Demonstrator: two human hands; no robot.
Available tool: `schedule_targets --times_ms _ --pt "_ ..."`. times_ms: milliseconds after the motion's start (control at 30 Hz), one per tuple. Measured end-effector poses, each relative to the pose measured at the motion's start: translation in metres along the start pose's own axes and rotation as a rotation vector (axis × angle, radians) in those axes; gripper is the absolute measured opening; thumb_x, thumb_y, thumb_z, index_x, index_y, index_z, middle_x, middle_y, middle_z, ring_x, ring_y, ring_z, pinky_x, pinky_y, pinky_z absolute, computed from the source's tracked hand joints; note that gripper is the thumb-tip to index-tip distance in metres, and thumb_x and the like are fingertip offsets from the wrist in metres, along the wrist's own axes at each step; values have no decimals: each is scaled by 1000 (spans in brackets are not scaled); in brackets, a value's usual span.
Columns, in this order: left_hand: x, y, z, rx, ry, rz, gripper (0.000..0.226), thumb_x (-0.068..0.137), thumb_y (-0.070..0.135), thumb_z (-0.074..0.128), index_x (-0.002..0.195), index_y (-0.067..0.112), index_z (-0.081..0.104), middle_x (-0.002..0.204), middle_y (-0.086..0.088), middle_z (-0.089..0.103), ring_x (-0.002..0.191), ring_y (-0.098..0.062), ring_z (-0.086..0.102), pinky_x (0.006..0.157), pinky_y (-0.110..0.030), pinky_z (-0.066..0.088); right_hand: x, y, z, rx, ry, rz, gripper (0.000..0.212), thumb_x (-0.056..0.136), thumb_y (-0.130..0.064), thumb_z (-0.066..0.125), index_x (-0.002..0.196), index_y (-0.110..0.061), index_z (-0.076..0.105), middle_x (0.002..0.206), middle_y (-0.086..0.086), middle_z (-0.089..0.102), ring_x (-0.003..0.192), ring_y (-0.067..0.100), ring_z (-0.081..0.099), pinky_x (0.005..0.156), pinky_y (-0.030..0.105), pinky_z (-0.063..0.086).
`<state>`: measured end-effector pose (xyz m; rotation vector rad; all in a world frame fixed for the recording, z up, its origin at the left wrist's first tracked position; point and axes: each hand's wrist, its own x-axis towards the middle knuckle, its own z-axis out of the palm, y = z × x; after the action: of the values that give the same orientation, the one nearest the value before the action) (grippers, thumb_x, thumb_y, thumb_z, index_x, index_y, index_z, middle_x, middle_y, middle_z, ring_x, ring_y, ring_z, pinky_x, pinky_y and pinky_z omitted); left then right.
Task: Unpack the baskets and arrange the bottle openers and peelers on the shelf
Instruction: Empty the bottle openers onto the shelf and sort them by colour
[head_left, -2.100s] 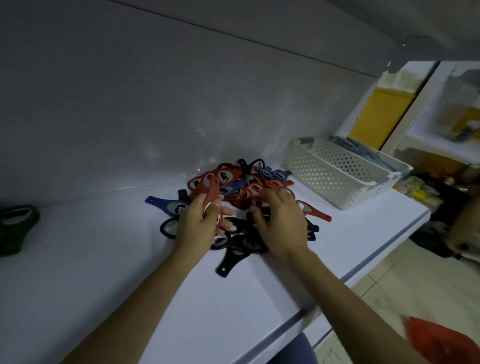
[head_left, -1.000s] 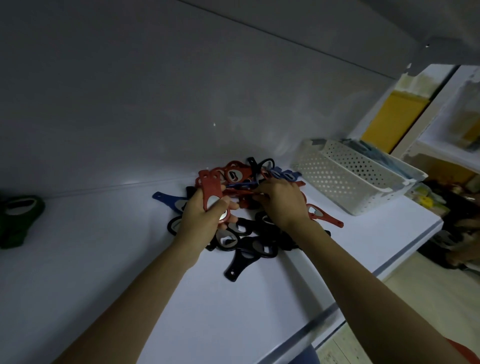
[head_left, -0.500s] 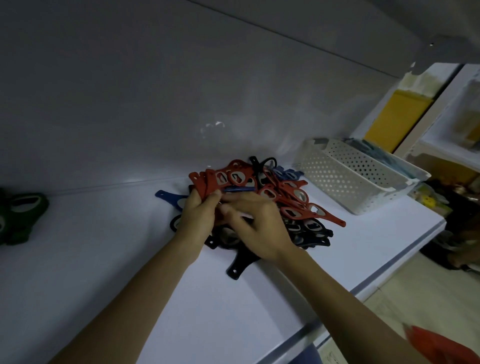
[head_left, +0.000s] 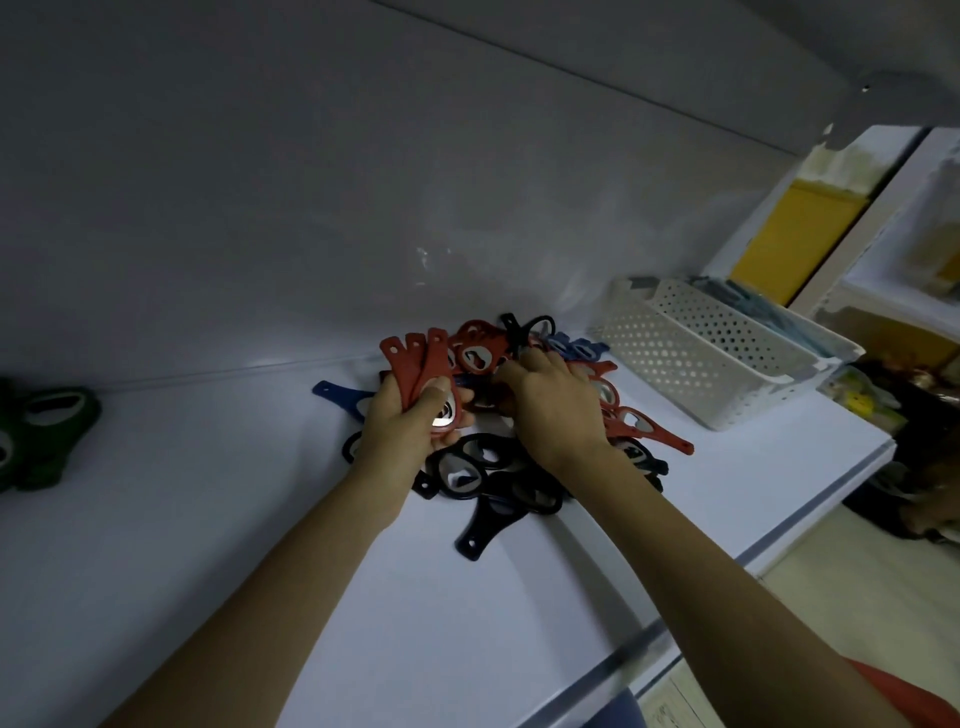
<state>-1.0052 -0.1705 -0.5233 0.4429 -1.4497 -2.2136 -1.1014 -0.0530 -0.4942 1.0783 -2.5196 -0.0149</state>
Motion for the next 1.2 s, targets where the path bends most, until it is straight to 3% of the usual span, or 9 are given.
schedule_targets --times_ms 133,267,400,600,733,867,1000,1100,1200 --pt "-3 -1 -1 54 4 42 31 91 10 59 122 16 57 103 -4 70 74 -14 72 55 -18 51 -2 -5 -10 544 358 170 15 91 -24 63 97 -11 67 88 2 70 79 19 65 69 33 51" --pt "-2 -1 0 27 40 35 27 94 20 56 120 15 56 104 -8 68 83 -20 69 54 -18 50 -1 -9 -23 1196 335 376 14 95 -21 58 100 -11 66 87 -1 72 79 10 70 72 24 56" --pt "-3 2 0 -78 4 10 21 97 31 48 108 17 59 78 -3 69 60 -11 65 50 -19 49 -4 -12 -23 1427 218 334 15 97 -13 53 92 -20 66 74 -10 72 72 3 69 62 14 52" --pt "-4 4 0 -35 -36 -36 39 84 48 57 116 27 57 103 2 70 85 -16 70 62 -25 53 2 -20 -18 1582 131 407 11 94 -15 58 101 -11 66 75 -2 70 62 8 67 55 21 52" --pt "-6 2 0 43 -22 24 32 89 17 62 121 21 57 95 0 71 72 -12 71 54 -19 51 9 -31 -7 1445 140 450 18 87 -14 67 103 -8 61 78 7 63 69 19 66 63 30 55" --pt "-5 6 -2 -201 18 -34 23 97 14 48 118 9 58 88 -7 72 68 -17 70 54 -22 53 5 -15 10 773 107 358 14 94 -25 56 84 -16 61 79 3 66 73 22 63 65 36 53" --pt "-1 8 -4 -372 52 -64 20 97 8 45 112 6 57 89 -12 68 73 -22 68 57 -23 55 0 -10 23 387 -133 153 29 88 -22 58 114 -14 64 114 7 64 105 29 56 84 41 50" --pt "0 5 -4 -353 76 -54 19 94 0 47 102 12 59 82 -7 66 73 -18 64 59 -22 55 5 -13 24 292 -113 124 41 91 -25 57 131 -18 55 130 9 54 117 31 47 93 41 43" --pt "0 4 -3 -343 93 -41 20 93 -2 48 101 13 59 81 -6 65 74 -16 63 62 -22 55 9 -15 23 147 -53 40 32 95 -23 51 126 -23 60 125 5 57 115 27 47 91 35 36"
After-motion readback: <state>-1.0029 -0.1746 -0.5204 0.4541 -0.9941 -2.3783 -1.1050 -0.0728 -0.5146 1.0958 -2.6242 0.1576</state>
